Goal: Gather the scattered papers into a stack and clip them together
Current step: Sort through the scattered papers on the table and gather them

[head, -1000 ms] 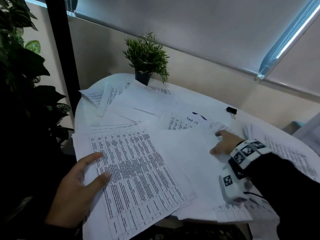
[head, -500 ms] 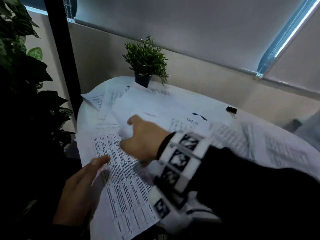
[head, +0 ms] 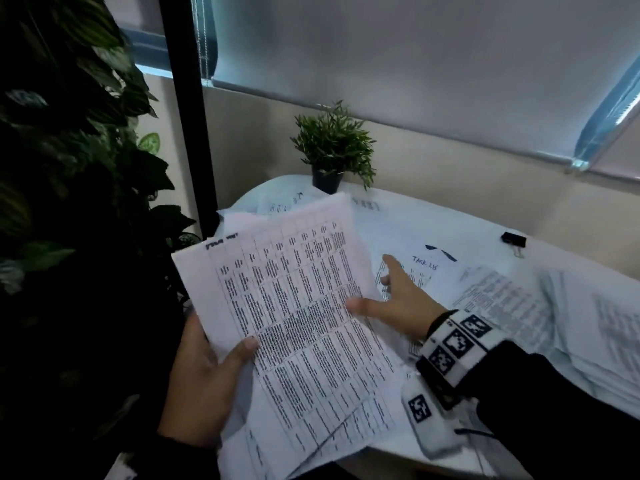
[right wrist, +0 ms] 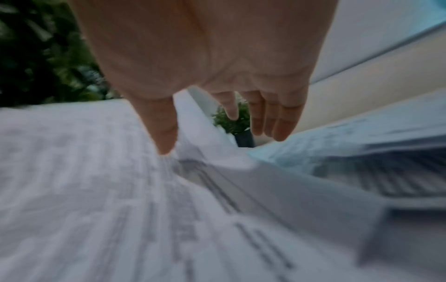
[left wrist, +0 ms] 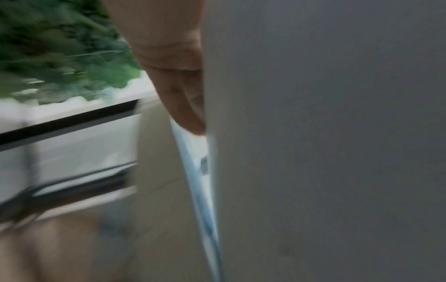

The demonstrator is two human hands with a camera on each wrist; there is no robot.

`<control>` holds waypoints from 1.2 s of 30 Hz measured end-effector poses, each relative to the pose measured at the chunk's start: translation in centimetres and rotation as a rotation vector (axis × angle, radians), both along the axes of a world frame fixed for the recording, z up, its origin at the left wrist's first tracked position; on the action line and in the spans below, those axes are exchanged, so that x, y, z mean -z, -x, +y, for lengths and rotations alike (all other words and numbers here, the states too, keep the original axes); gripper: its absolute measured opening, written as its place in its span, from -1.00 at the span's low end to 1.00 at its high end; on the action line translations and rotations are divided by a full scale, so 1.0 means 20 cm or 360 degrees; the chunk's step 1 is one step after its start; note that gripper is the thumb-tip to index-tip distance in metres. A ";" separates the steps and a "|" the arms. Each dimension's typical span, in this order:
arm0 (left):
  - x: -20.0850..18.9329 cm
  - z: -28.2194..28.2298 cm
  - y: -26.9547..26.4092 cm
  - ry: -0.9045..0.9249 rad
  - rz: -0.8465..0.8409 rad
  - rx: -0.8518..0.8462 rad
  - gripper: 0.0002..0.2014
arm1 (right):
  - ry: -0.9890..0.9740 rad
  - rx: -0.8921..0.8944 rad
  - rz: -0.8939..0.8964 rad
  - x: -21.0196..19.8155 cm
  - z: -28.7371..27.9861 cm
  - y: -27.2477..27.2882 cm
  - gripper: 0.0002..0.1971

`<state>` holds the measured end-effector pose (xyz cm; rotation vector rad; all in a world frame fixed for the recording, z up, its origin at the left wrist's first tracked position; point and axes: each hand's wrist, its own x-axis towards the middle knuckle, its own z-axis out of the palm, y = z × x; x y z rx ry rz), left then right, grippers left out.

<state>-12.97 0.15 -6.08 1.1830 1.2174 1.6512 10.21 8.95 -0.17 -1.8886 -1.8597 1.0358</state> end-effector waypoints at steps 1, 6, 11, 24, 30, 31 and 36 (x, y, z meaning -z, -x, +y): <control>-0.07 0.00 0.00 -0.0095 0.0084 -0.0046 -0.29 | 0.0042 0.0028 0.0328 0.00 0.00 -0.04 0.20; -0.30 0.08 -0.06 -0.0559 0.0164 -0.0018 -0.37 | -0.0396 0.0023 0.1100 -0.09 -0.03 -0.13 -0.56; -0.25 0.17 -0.11 -0.0402 0.0263 0.0131 -0.48 | -0.0572 0.0196 0.1318 -0.06 -0.12 -0.17 -0.67; -0.16 0.16 -0.20 -0.0299 -0.0033 -0.0011 -0.87 | -0.0336 0.0265 0.1059 0.10 -0.22 -0.24 -0.63; -0.16 0.26 -0.22 -0.0178 0.0394 0.0409 -0.42 | -0.0910 0.0937 0.0928 -0.14 -0.18 -0.83 -0.70; -0.16 0.27 -0.22 -0.0120 0.0530 0.0455 -0.42 | -0.0961 0.1115 0.0711 -0.18 -0.18 -0.98 -0.66; -0.19 0.30 -0.17 -0.0005 0.0830 0.0530 -0.29 | -0.1015 0.1688 -0.0110 -0.23 -0.33 -1.58 -0.59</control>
